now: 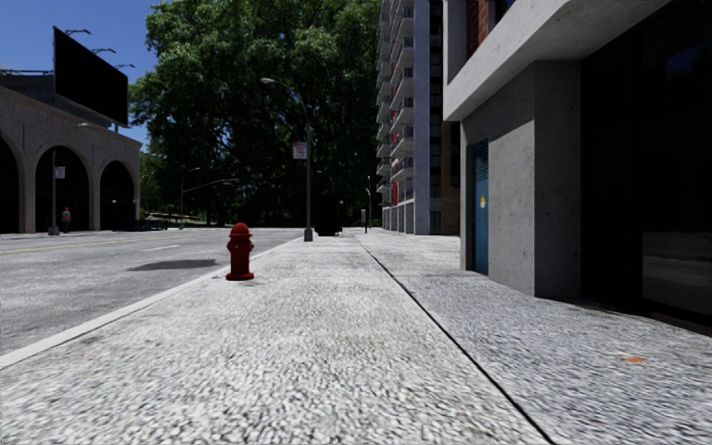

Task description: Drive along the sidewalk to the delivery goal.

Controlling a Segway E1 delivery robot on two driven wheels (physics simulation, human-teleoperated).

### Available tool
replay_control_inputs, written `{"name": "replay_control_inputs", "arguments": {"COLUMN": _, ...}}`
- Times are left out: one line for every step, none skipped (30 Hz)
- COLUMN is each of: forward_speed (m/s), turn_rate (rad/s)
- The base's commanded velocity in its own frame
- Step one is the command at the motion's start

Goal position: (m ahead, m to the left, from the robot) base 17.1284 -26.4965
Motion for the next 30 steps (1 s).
{"name": "replay_control_inputs", "arguments": {"forward_speed": 2.0, "turn_rate": 0.0}}
{"name": "replay_control_inputs", "arguments": {"forward_speed": 2.0, "turn_rate": 0.0}}
{"name": "replay_control_inputs", "arguments": {"forward_speed": 2.0, "turn_rate": 0.0}}
{"name": "replay_control_inputs", "arguments": {"forward_speed": 2.0, "turn_rate": 0.0}}
{"name": "replay_control_inputs", "arguments": {"forward_speed": 2.0, "turn_rate": 0.0}}
{"name": "replay_control_inputs", "arguments": {"forward_speed": 2.0, "turn_rate": 0.0}}
{"name": "replay_control_inputs", "arguments": {"forward_speed": 2.0, "turn_rate": 0.0}}
{"name": "replay_control_inputs", "arguments": {"forward_speed": 2.0, "turn_rate": 0.0}}
{"name": "replay_control_inputs", "arguments": {"forward_speed": 2.0, "turn_rate": 0.0}}
{"name": "replay_control_inputs", "arguments": {"forward_speed": 2.0, "turn_rate": 0.0}}
{"name": "replay_control_inputs", "arguments": {"forward_speed": 2.0, "turn_rate": 0.0}}
{"name": "replay_control_inputs", "arguments": {"forward_speed": 2.0, "turn_rate": 0.0}}
{"name": "replay_control_inputs", "arguments": {"forward_speed": 2.0, "turn_rate": 0.0}}
{"name": "replay_control_inputs", "arguments": {"forward_speed": 2.0, "turn_rate": 0.0}}
{"name": "replay_control_inputs", "arguments": {"forward_speed": 2.0, "turn_rate": 0.0}}
{"name": "replay_control_inputs", "arguments": {"forward_speed": 2.0, "turn_rate": 0.0}}
{"name": "replay_control_inputs", "arguments": {"forward_speed": 2.0, "turn_rate": 0.0}}
{"name": "replay_control_inputs", "arguments": {"forward_speed": 2.0, "turn_rate": 0.0}}
{"name": "replay_control_inputs", "arguments": {"forward_speed": 2.0, "turn_rate": 0.0}}
{"name": "replay_control_inputs", "arguments": {"forward_speed": 2.0, "turn_rate": 0.0}}
{"name": "replay_control_inputs", "arguments": {"forward_speed": 2.0, "turn_rate": 0.0}}
{"name": "replay_control_inputs", "arguments": {"forward_speed": 2.0, "turn_rate": 0.0}}
{"name": "replay_control_inputs", "arguments": {"forward_speed": 2.0, "turn_rate": 0.0}}
{"name": "replay_control_inputs", "arguments": {"forward_speed": 2.0, "turn_rate": 0.0}}
{"name": "replay_control_inputs", "arguments": {"forward_speed": 2.0, "turn_rate": 0.0}}
{"name": "replay_control_inputs", "arguments": {"forward_speed": 2.0, "turn_rate": 0.0}}
{"name": "replay_control_inputs", "arguments": {"forward_speed": 2.0, "turn_rate": 0.0}}
{"name": "replay_control_inputs", "arguments": {"forward_speed": 2.0, "turn_rate": 0.0}}
{"name": "replay_control_inputs", "arguments": {"forward_speed": 2.0, "turn_rate": 0.0}}
{"name": "replay_control_inputs", "arguments": {"forward_speed": 2.0, "turn_rate": 0.0}}
